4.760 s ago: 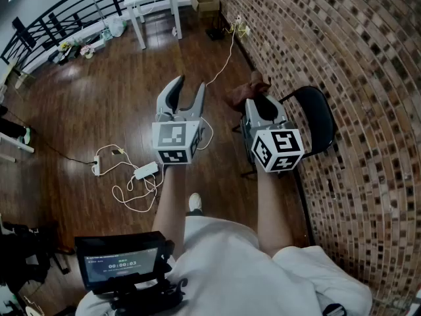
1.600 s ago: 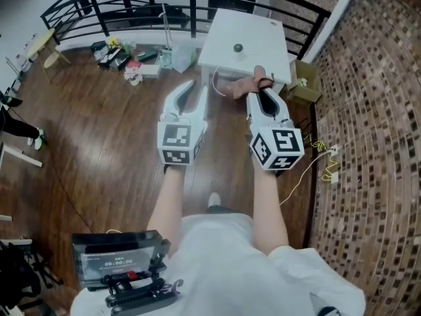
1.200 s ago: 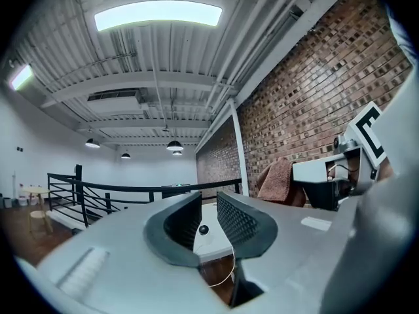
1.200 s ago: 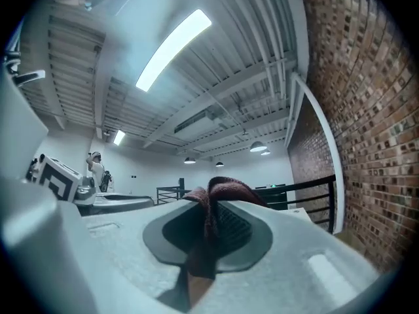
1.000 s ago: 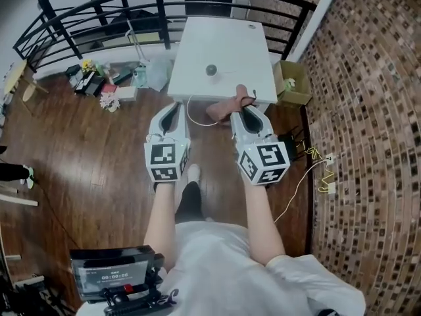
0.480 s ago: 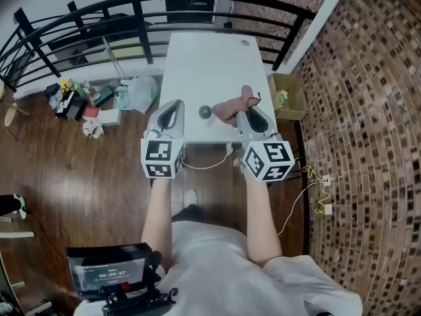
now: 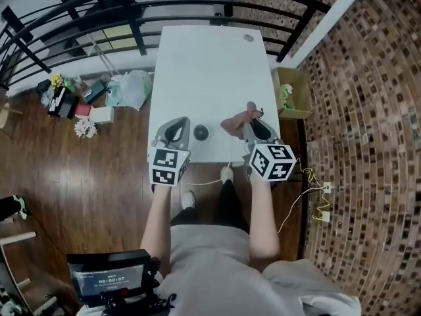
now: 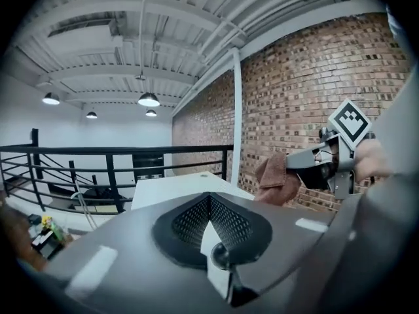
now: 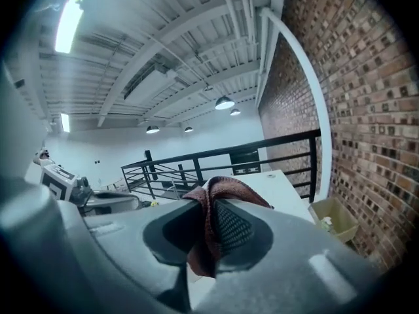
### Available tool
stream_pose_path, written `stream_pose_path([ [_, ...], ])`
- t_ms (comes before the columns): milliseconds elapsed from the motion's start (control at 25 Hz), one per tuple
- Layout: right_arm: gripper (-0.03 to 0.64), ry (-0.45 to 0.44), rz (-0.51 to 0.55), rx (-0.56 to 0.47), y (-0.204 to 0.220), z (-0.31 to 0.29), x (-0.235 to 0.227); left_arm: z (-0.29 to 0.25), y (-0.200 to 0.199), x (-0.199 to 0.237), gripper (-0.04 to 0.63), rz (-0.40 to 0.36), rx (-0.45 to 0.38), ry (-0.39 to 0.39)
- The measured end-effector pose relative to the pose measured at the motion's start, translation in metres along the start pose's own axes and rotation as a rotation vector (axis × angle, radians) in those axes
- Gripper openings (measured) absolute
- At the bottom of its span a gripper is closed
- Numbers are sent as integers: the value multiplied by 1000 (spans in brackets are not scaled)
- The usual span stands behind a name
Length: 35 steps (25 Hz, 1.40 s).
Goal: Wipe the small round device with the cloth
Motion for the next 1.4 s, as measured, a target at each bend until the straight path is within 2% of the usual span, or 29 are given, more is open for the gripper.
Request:
stream_pose_path([
  [160, 37, -148, -19, 151, 23, -72, -20, -26, 40, -11, 17, 53, 126, 28],
  [240, 37, -272, 37, 260, 37, -111, -21, -39, 54, -20, 17, 121, 156, 39],
  [360, 38, -507, 129, 437, 63, -161, -11, -51, 64, -30, 17, 257, 178, 49],
  [600, 38, -953, 187, 663, 100, -221, 44, -61, 87, -35, 17, 296, 230, -1],
  [760, 38, -1221, 205, 851, 123, -224, 89, -64, 92, -36, 17, 296, 211, -31],
  [840, 38, -1319, 219, 971, 139, -219, 108, -63, 93, -37, 17, 303, 207, -46],
  [960, 38, -1379, 244, 1123, 162, -219, 129, -60, 98, -32, 17, 320, 201, -53],
  [1160, 38, -1398, 239, 1302, 184, -212, 128, -64, 107, -35, 17, 326, 201, -35],
  [1280, 38, -1375, 201, 1300, 182, -211, 115, -67, 105, -38, 17, 317, 194, -32],
  [1400, 38, -1319, 177, 1223, 168, -215, 98, -65, 104, -38, 17, 308, 191, -25],
])
Point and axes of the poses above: the fingertips, and each gripper's own axes: z backward along the fingers, x to its left, y out of its underside, the point moved 3 cm from there along z, backward along the fingers, and after that the axes turned 10 degrees about -z, right-handed, at the moved point
